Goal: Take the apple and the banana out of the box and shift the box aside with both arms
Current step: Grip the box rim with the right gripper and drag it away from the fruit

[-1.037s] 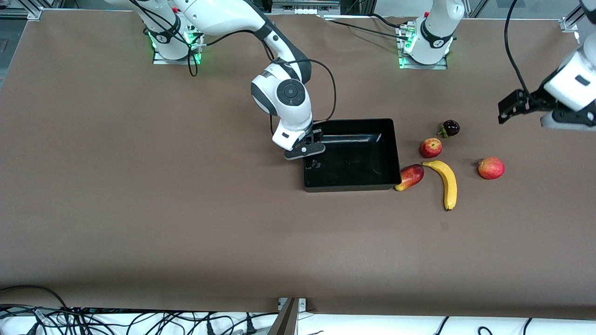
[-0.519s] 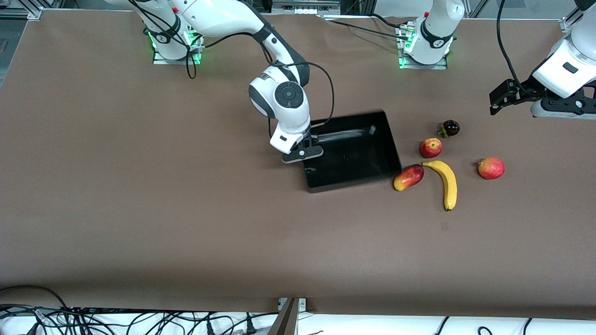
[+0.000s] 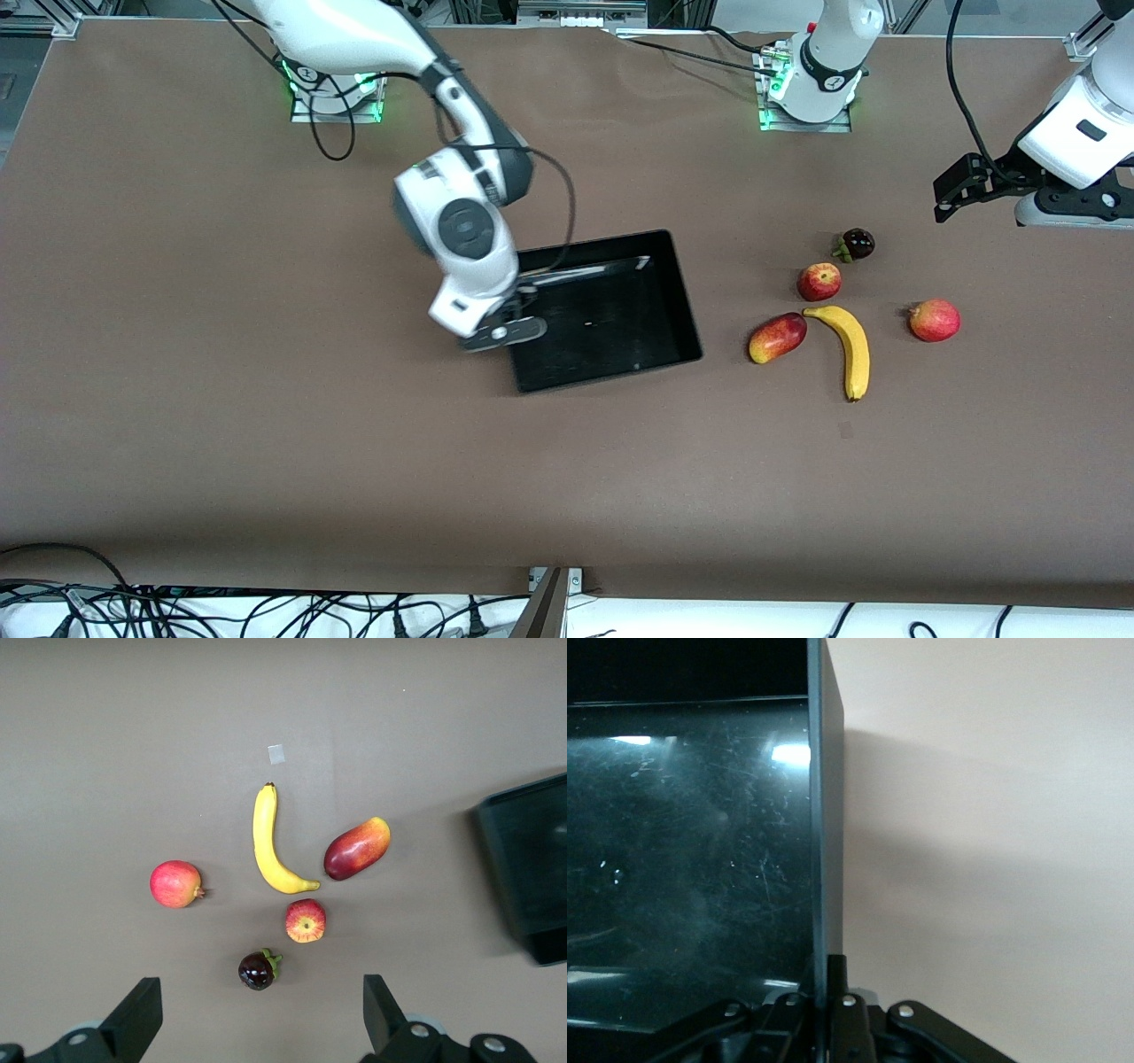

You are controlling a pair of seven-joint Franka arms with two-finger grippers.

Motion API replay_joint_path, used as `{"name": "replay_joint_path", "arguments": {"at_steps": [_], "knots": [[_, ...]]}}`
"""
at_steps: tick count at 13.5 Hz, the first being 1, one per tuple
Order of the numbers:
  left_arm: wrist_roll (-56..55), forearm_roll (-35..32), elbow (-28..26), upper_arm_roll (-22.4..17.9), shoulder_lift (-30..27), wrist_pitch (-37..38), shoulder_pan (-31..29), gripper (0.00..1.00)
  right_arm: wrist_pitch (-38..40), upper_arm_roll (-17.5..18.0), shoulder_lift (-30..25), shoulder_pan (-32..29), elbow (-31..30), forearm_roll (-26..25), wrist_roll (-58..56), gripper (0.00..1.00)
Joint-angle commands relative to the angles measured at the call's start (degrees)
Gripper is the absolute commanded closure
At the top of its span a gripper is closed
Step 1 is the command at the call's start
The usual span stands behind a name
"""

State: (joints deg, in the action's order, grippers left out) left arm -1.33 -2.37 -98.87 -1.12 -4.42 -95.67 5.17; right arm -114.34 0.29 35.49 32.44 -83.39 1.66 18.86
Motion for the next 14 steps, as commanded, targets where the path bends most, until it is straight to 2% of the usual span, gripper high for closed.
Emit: {"name": "replay_joint_path", "arguments": {"at_steps": [1, 3, 5, 9, 11, 14], "knots": [[-0.52, 0.7, 2.46, 0.16, 1.25, 1.8, -0.25, 0.0, 7.1, 1.03, -2.87, -8.42, 2.88, 3.26, -7.68, 1.0], [-0.52, 0.79, 2.55, 0.07, 1.34, 1.8, -0.25, 0.0, 9.74, -0.97, -3.94, -12.21, 2.45, 3.18, -11.55, 1.0], [-0.52, 0.79, 2.55, 0.07, 1.34, 1.8, -0.25, 0.0, 10.46, -6.06, -5.43, -12.4, 0.88, 3.09, -14.19, 1.0], [-0.52, 0.88, 2.63, 0.07, 1.34, 1.8, -0.33, 0.0, 8.97, -14.68, -9.82, -12.66, -7.55, 3.79, -24.72, 1.0], [-0.52, 0.88, 2.63, 0.07, 1.34, 1.89, -0.33, 0.0, 5.12, -18.37, -11.23, -13.45, -12.99, 6.06, -31.14, 1.0], [-0.52, 0.96, 2.55, 0.07, 1.43, 1.89, -0.42, 0.0, -6.29, -21.46, -13.07, -14.07, -23.8, 8.26, -37.66, 1.0]]}}
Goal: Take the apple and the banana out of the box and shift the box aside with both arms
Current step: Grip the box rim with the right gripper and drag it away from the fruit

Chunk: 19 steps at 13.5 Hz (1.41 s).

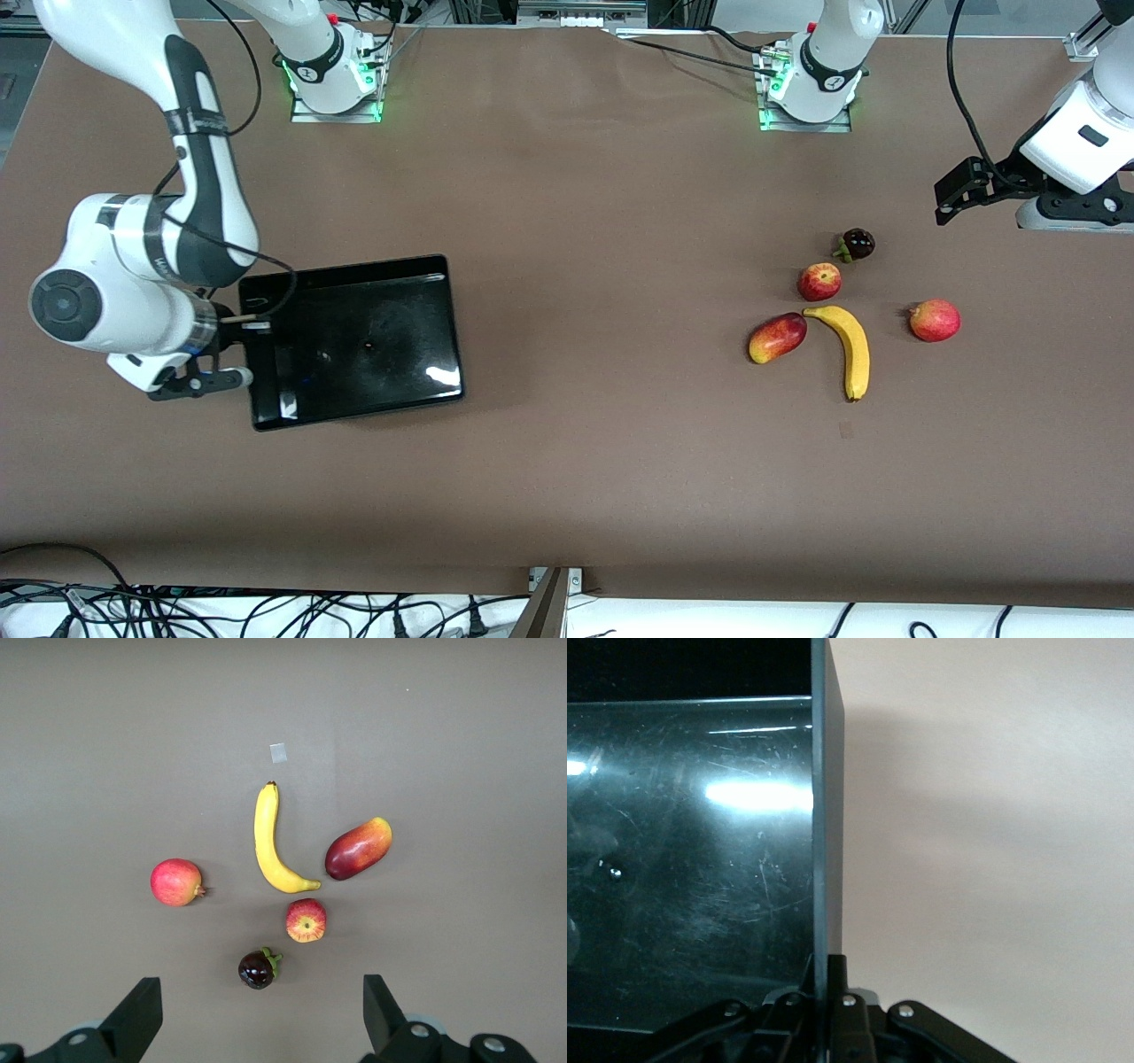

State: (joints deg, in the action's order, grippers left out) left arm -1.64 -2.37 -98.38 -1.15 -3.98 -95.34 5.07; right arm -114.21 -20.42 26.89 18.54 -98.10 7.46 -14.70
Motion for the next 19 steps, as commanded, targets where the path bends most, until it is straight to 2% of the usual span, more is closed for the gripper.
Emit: {"name": "replay_joint_path", "arguments": {"at_steps": [1, 4, 7, 19], "knots": [[-0.2, 0.96, 2.05, 0.1, 0.91, 1.65, -0.33, 0.0, -9.59, -1.02, -4.82, -0.52, -12.18, 4.3, -5.76, 1.0], [-0.2, 0.96, 2.05, 0.1, 0.91, 2.52, -0.24, 0.0, -15.06, -1.29, -4.91, -1.14, -17.64, 5.89, -6.57, 1.0], [-0.2, 0.96, 2.05, 0.1, 0.99, 2.96, -0.24, 0.0, -16.74, -1.38, -4.83, -1.14, -19.85, 7.04, -5.96, 1.0], [-0.2, 0.96, 2.67, 0.1, 1.08, 4.02, -0.33, 0.0, -14.55, -3.4, -7.46, -1.14, -23.81, 7.31, -2.44, 1.0]]}}
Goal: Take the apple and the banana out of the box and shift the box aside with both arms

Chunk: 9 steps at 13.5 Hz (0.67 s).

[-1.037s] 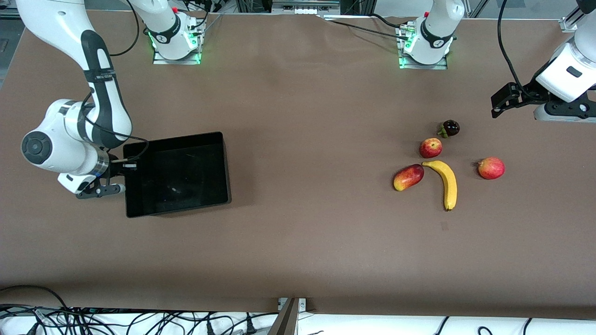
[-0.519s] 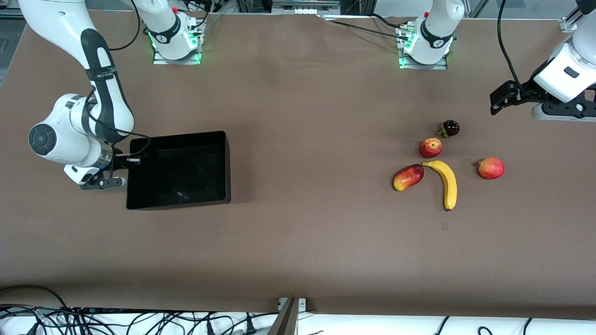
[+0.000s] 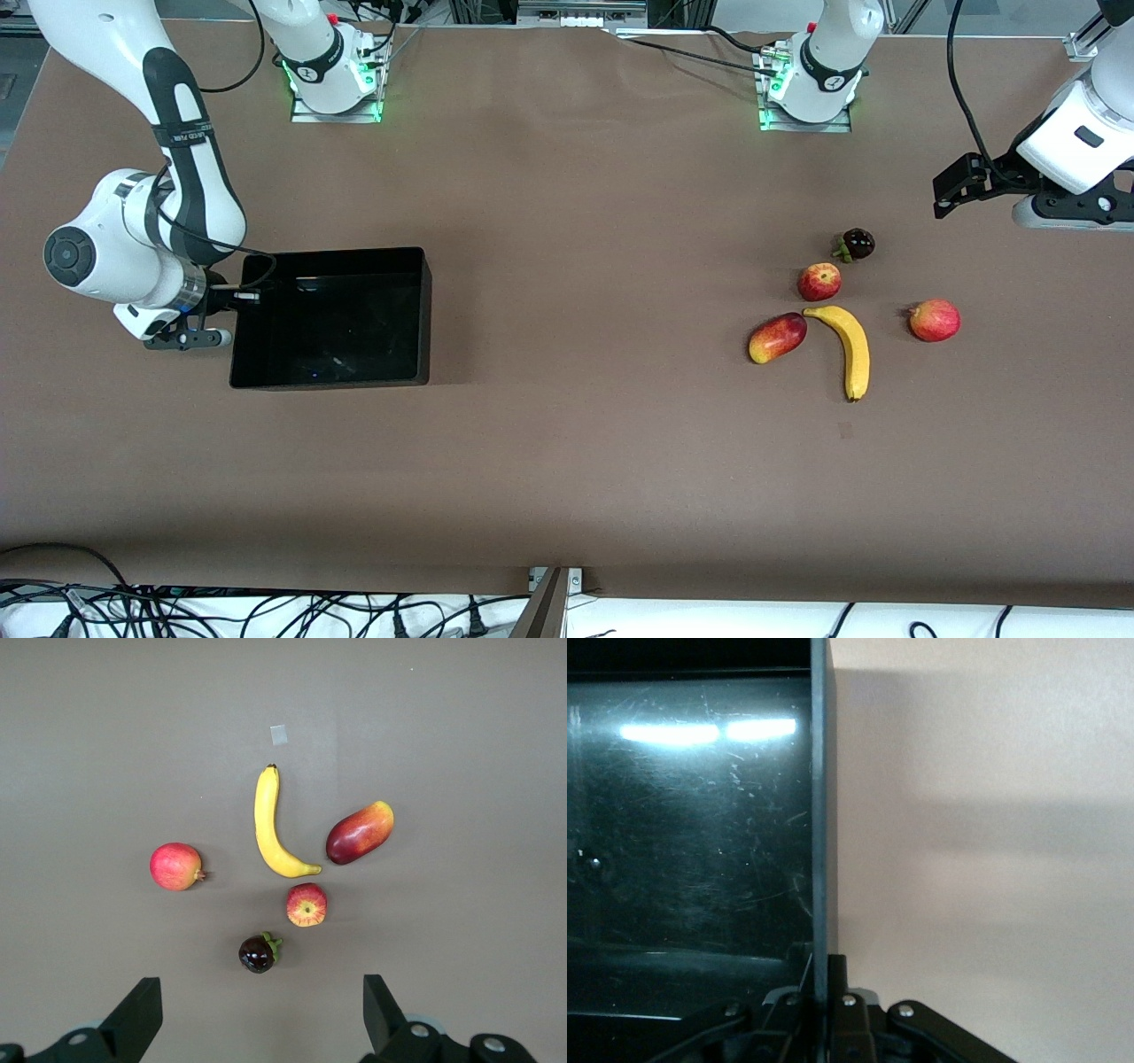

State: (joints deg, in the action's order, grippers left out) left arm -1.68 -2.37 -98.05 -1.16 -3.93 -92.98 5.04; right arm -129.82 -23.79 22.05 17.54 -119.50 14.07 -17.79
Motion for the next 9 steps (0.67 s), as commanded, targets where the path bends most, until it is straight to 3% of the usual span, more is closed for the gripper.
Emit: {"name": "replay_joint_path", "arguments": {"at_steps": [1, 2, 3, 6, 9], "knots": [[-0.17, 0.96, 2.33, 0.1, 1.03, 1.66, -0.29, 0.0, 1.23, -0.03, -2.62, -0.14, -2.14, 0.7, 0.65, 0.73], [-0.17, 0.88, 2.33, 0.1, 1.03, 1.75, -0.29, 0.0, 2.1, -0.03, -2.97, -0.05, -1.79, 0.7, 0.65, 0.2], [-0.17, 0.96, 2.33, 0.1, 1.12, 1.75, -0.29, 0.0, 2.98, 0.05, -3.67, -0.05, -1.0, 0.61, 0.65, 0.0], [-0.08, 0.96, 2.42, 0.1, 1.12, 1.84, -0.29, 0.0, 6.84, 0.32, -6.57, 0.12, 2.24, 0.43, 0.48, 0.0], [-0.08, 0.96, 2.42, 0.1, 1.03, 1.93, -0.29, 0.0, 18.41, 0.58, -8.95, 0.47, 12.07, -0.18, 0.47, 0.0]]}}
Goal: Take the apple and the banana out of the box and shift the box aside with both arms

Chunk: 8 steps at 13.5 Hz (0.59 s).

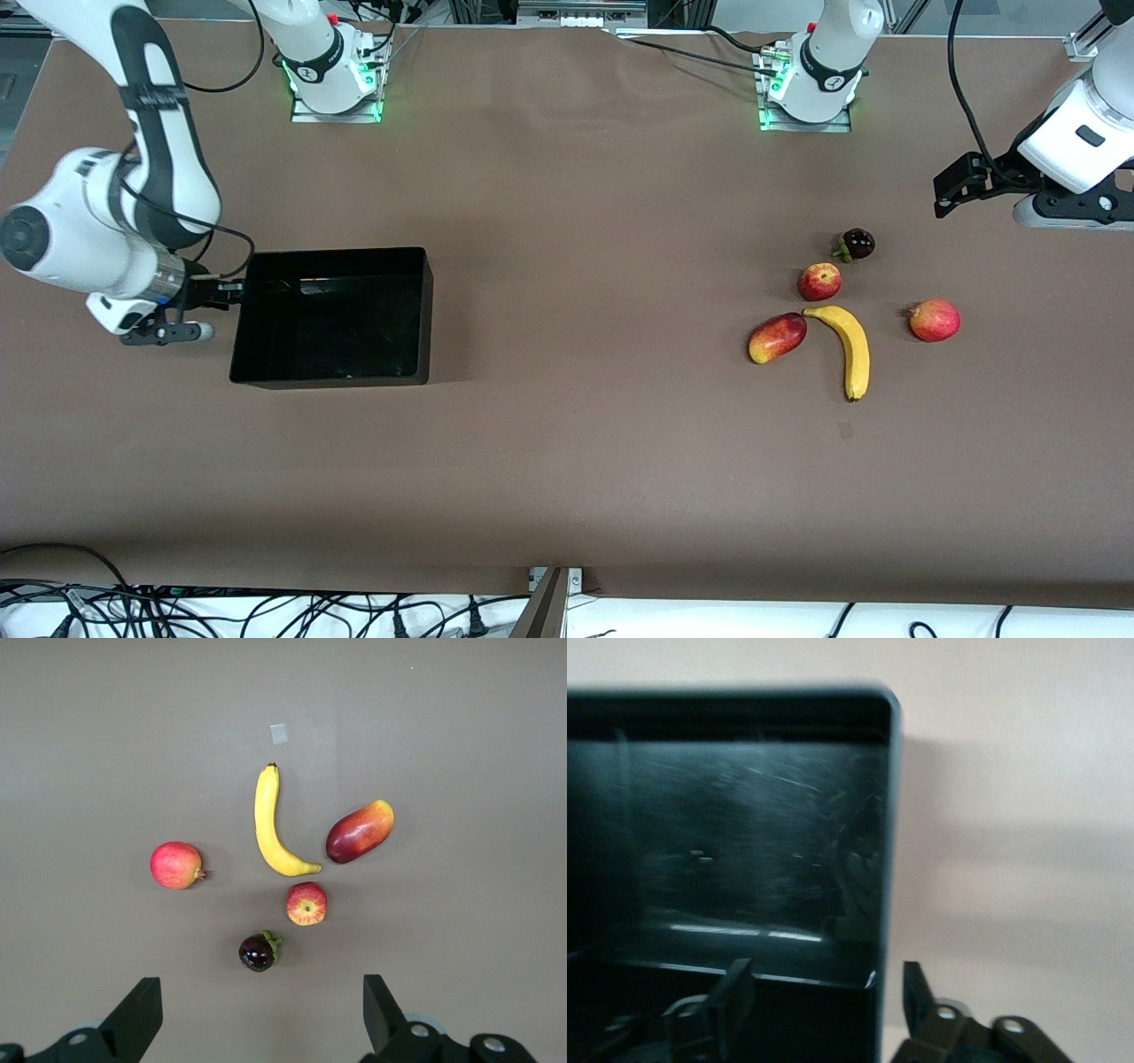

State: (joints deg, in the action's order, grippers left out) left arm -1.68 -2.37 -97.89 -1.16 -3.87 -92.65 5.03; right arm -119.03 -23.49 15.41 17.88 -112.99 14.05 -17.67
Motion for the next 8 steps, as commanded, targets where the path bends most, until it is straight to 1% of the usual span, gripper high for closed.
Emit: {"name": "replay_joint_path", "arguments": {"at_steps": [1, 2, 4, 5, 7, 8], "knots": [[-0.17, 0.96, 2.18, 0.1, 0.97, 1.68, -0.29, 0.0, 11.59, 0.37, -2.75, 0.31, 9.07, -0.34, 0.97, 0.0], [-0.17, 0.96, 2.26, 0.1, 0.97, 1.68, -0.29, 0.0, 15.72, 0.55, -3.45, 0.58, 12.93, -0.69, 2.54, 0.0], [-0.08, 0.96, 2.26, 0.1, 0.97, 1.68, -0.29, 0.0, 24.15, 0.46, -4.33, 3.29, 19.97, -3.84, 7.01, 0.0], [-0.17, 0.96, 2.26, 0.1, 1.06, 1.68, -0.29, 0.0, 27.07, 0.55, -5.64, 4.78, 22.0, -5.6, 9.48, 0.0], [0.01, 0.96, 2.26, 0.1, 0.97, 1.68, -0.29, 0.0, 29.9, 0.63, -9.94, 7.95, 22.03, -10.08, 13.52, 0.0], [0.01, 0.96, 2.26, 0.1, 1.06, 1.68, -0.38, 0.0, 31.04, 1.24, -11.88, 7.96, 21.76, -10.88, 14.24, 0.0]]}}
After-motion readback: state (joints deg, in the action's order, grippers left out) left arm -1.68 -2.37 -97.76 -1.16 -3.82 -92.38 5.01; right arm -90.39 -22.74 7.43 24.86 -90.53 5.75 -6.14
